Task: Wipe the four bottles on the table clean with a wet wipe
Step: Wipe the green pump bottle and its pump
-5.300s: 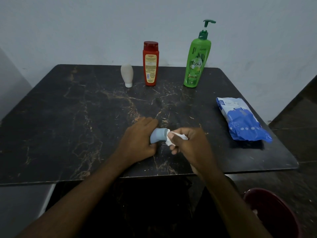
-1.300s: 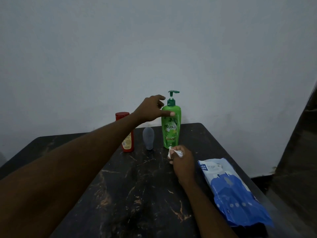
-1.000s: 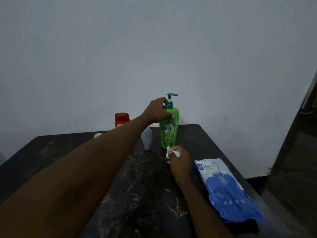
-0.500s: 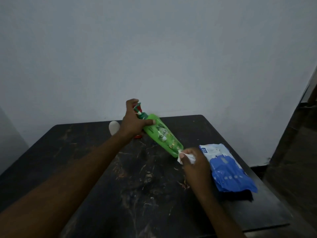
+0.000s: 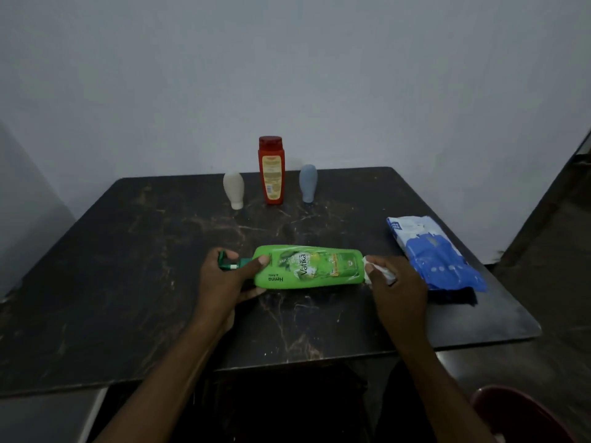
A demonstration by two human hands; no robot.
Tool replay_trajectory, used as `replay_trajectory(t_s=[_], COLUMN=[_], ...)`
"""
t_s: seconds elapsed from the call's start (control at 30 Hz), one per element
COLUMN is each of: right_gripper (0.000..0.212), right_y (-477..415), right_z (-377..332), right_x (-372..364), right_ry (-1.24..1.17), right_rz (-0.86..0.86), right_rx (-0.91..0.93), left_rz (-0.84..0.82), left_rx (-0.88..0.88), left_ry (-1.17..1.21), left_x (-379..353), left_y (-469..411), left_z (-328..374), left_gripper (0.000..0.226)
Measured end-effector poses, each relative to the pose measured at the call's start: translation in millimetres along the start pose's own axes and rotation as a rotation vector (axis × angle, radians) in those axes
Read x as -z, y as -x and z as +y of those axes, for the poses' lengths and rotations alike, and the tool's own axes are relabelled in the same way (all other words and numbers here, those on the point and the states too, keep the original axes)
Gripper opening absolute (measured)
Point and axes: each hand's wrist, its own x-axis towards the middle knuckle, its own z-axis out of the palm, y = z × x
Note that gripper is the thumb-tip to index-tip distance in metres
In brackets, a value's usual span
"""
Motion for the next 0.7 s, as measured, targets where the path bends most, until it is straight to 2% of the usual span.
replay_trajectory(t_s=[0.17, 0.3, 0.37, 0.57, 0.7], right_gripper=[0.018, 0.038, 0.043, 0.021, 0.015], right_y=[7.1, 12.2, 15.9, 11.2, 1.9], right_z=[-7.5, -13.0, -15.2, -13.9, -2.8], right_x=[0.5, 0.4, -1.5, -4.6, -0.6], right_ry=[0.061, 0.145, 0.178, 0.228, 0.346], right_rz=[-0.013, -0.098, -0.142, -0.135, -0.147], right_rx=[0.053, 0.114, 0.150, 0.166, 0.153], left_rz=[-0.109, -0.207, -0.240, -0.314, -0.340], left_rx=[0.062, 0.097, 0.089, 0.068, 0.061], left_ry=[-0.016, -0.050, -0.065, -0.127, -0.121], left_x=[16.9, 22.4, 24.6, 28.8, 31.0], left_y=[5.9, 5.3, 4.7, 3.6, 1.1], left_z=[-1.9, 0.1, -0.2, -2.9, -5.5], left_gripper=[0.042, 0.055, 0.054, 0.050, 0.050])
